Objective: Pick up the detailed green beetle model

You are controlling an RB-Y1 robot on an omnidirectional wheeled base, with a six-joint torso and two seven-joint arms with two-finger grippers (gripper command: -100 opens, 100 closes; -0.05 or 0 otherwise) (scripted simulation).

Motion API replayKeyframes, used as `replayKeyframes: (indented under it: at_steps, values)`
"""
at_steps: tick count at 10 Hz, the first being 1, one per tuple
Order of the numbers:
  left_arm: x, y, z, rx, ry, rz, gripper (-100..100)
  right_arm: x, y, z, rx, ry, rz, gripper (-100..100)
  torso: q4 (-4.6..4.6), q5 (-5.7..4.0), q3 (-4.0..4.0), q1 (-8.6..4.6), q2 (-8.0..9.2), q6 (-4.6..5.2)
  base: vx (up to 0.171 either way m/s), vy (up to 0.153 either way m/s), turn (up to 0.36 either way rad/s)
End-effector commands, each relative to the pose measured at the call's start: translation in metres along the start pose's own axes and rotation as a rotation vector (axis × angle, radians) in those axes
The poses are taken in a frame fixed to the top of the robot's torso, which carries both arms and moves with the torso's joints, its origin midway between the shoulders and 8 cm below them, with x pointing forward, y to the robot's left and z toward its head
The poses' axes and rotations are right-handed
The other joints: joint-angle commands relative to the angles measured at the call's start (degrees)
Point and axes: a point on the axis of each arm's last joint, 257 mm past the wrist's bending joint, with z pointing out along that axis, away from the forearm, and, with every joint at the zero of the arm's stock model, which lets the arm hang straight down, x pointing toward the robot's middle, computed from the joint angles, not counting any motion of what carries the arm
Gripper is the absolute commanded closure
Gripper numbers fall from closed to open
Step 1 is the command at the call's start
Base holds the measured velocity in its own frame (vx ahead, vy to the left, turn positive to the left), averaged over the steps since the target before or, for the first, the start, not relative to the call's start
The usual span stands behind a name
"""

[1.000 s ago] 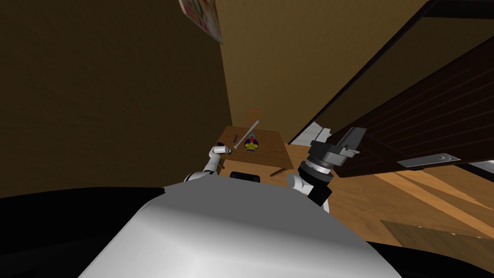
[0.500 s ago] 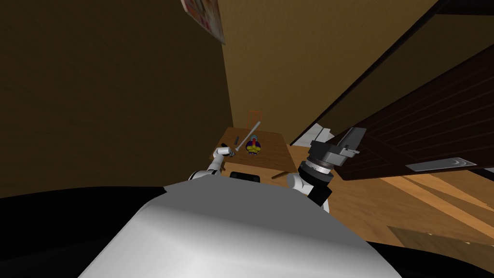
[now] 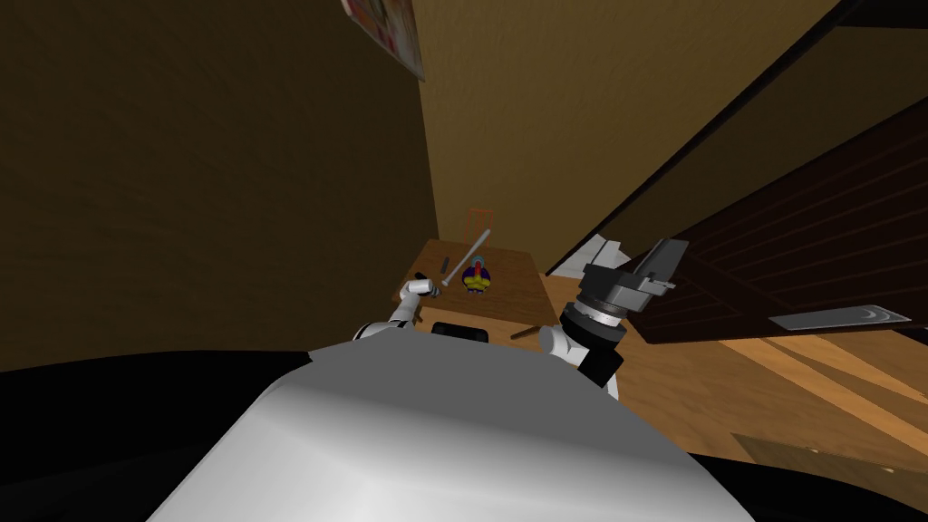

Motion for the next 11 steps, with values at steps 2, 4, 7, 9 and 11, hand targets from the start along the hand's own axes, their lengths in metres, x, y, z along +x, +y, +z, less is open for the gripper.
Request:
replayKeyframes:
  at_steps: [2, 4, 7, 9, 11]
  values:
    - [0.000, 0.000, 0.001, 0.000, 0.003, 0.001, 100, 0.000, 0.000, 0.000, 0.000, 0.000, 0.000, 0, 0.02, 0.00, 0.06, 0.04, 0.12, 0.00, 0.023, -0.007, 0.002]
    - [0.000, 0.001, 0.000, -0.001, 0.003, 0.002, 100, 0.000, 0.000, 0.000, 0.000, 0.000, 0.000, 0, 0.02, 0.04, 0.10, 0.16, 0.20, -0.01, 0.000, 0.000, 0.000]
    - [0.000, 0.001, 0.001, -0.001, 0.003, 0.002, 0, 0.000, 0.000, 0.000, 0.000, 0.000, 0.000, 0, 0.01, 0.04, 0.08, 0.20, 0.17, -0.01, 0.000, 0.000, 0.000]
    - [0.014, 0.002, -0.009, 0.003, 0.003, -0.007, 100, 0.000, 0.000, 0.000, 0.000, 0.000, 0.000, 0, 0.06, 0.04, 0.17, 0.23, 0.32, 0.01, -0.073, 0.020, -0.051]
    - [0.013, 0.002, -0.007, 0.002, 0.005, -0.005, 0, 0.000, 0.000, 0.000, 0.000, 0.000, 0.000, 0, 0.06, 0.05, 0.20, 0.25, 0.38, -0.02, -0.023, 0.008, -0.005]
